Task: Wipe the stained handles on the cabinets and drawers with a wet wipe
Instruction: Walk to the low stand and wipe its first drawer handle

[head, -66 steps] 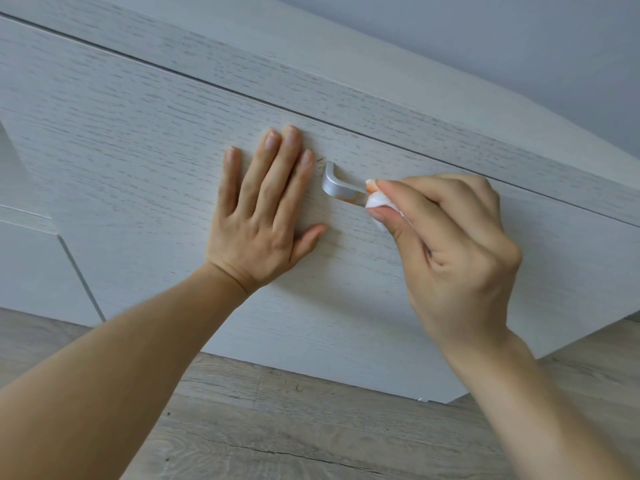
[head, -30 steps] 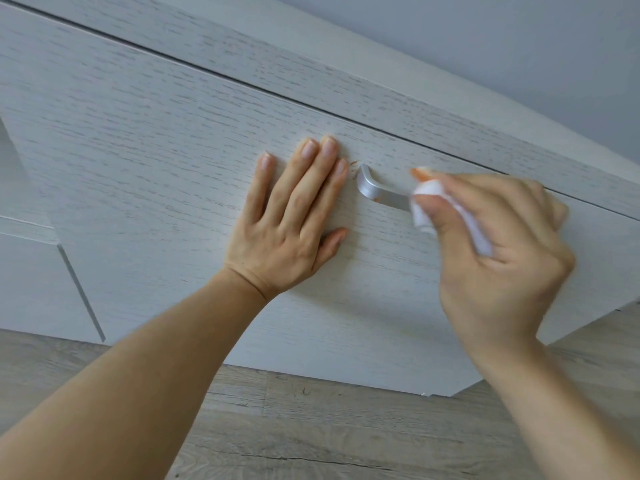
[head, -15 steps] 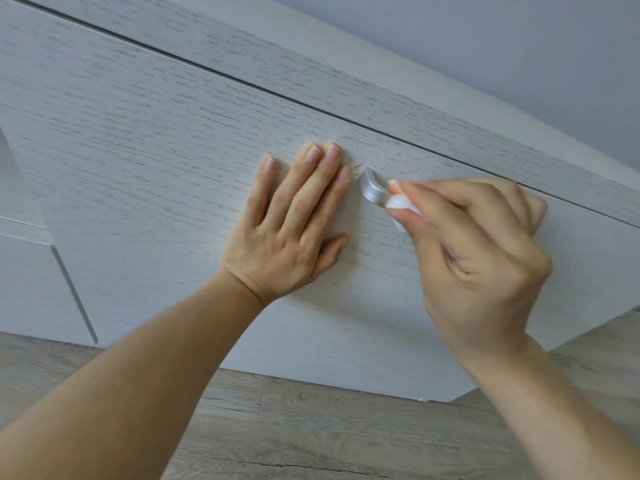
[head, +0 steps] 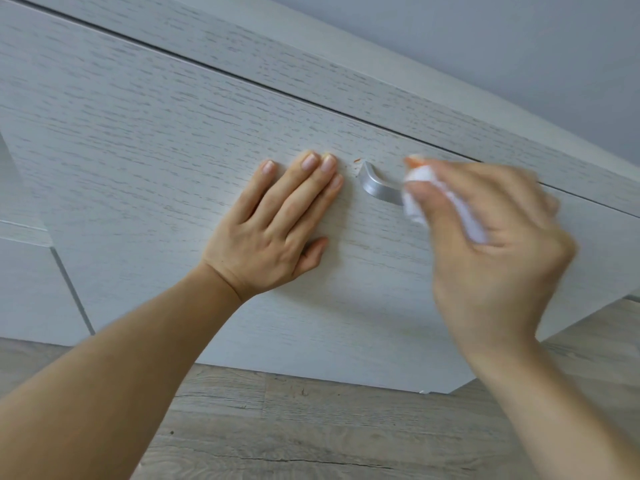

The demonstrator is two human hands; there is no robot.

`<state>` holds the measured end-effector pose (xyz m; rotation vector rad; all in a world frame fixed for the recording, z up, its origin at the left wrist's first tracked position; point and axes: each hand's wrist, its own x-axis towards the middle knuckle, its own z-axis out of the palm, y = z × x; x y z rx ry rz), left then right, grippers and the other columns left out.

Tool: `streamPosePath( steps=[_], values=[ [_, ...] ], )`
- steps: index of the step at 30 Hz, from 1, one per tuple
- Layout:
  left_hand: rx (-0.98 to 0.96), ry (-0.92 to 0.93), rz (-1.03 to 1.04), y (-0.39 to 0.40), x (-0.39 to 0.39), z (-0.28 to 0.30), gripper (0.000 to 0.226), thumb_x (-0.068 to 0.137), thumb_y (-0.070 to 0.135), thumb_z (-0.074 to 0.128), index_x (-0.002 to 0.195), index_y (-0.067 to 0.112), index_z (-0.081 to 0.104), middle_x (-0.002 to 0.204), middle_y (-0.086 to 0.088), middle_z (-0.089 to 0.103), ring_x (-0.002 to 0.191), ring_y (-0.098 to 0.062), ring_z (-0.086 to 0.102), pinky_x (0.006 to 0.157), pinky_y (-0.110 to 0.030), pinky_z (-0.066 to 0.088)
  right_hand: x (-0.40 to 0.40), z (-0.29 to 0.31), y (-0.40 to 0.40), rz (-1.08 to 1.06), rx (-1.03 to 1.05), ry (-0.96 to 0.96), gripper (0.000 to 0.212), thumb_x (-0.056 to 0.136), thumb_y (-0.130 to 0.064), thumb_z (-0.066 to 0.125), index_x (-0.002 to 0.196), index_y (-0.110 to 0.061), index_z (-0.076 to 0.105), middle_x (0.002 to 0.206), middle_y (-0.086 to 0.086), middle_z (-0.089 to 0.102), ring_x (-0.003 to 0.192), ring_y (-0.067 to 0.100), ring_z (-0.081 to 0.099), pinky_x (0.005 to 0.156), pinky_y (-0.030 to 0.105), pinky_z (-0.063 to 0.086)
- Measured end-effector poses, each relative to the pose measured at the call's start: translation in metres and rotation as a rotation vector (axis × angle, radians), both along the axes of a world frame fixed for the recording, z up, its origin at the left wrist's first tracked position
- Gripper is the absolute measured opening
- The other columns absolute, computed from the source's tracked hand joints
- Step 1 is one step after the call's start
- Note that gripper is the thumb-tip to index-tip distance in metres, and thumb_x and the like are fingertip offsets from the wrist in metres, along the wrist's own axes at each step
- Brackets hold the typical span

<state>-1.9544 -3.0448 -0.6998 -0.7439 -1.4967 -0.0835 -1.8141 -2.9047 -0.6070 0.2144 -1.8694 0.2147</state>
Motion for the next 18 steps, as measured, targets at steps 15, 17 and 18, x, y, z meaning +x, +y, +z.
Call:
streamPosePath(
  steps=[15,17,18],
  values=[
    [0.018,0.001,-0.016,0.001,-0.002,-0.002,0.066,0.094,0.038,0.034,0.148,0.001,0.026,0.151,-0.014,0.026,0.144,-0.024,0.018,0.119,-0.039,0.013,-0.008,-0.003,-0.017,-0.041,0.102,0.021,0.007,0.089,-0.020,0.071,0.089,-0.014,0.074,0.079,-0.001,0.068,0.074,0.017,0.058,0.074,0.035,0.032],
    [0.024,0.004,-0.019,0.001,-0.002,-0.002,0.066,0.094,0.038,0.033,0.148,0.001,0.026,0.150,-0.014,0.026,0.144,-0.024,0.019,0.119,-0.039,0.013,-0.013,-0.002,-0.027,-0.051,0.081,0.007,0.008,0.088,-0.018,0.071,0.084,-0.011,0.073,0.078,0.002,0.067,0.074,0.021,0.058,0.073,0.036,0.034],
    [0.028,0.007,-0.024,0.001,-0.002,-0.002,0.065,0.094,0.038,0.033,0.147,0.001,0.026,0.150,-0.015,0.026,0.144,-0.024,0.019,0.119,-0.039,0.013,-0.016,-0.001,-0.031,-0.064,0.074,-0.003,0.009,0.087,-0.018,0.070,0.083,-0.010,0.072,0.077,0.003,0.066,0.073,0.023,0.059,0.073,0.036,0.034]
  ],
)
